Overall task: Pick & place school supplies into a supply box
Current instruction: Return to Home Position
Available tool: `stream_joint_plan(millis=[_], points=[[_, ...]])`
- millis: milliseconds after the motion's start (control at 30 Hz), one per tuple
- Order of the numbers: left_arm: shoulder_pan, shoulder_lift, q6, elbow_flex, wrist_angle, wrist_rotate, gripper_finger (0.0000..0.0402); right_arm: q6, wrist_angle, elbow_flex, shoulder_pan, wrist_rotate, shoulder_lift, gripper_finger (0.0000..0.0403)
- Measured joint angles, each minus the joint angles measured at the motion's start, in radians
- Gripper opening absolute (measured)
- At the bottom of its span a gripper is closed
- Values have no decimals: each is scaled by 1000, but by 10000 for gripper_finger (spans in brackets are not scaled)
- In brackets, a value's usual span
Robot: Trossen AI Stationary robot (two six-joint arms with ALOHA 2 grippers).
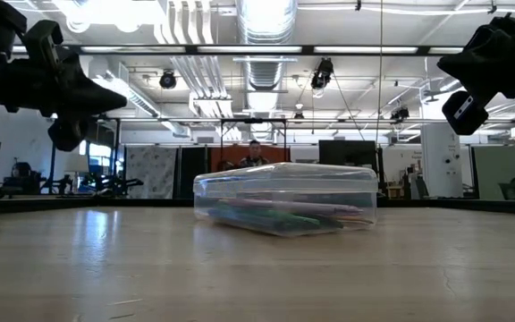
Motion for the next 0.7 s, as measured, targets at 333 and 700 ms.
stream_joint_plan(millis=[333,700], points=[[0,89,0,0,0,0,0,0,0,0,0,0,0,9],[0,183,0,0,0,0,0,0,0,0,0,0,0,9]])
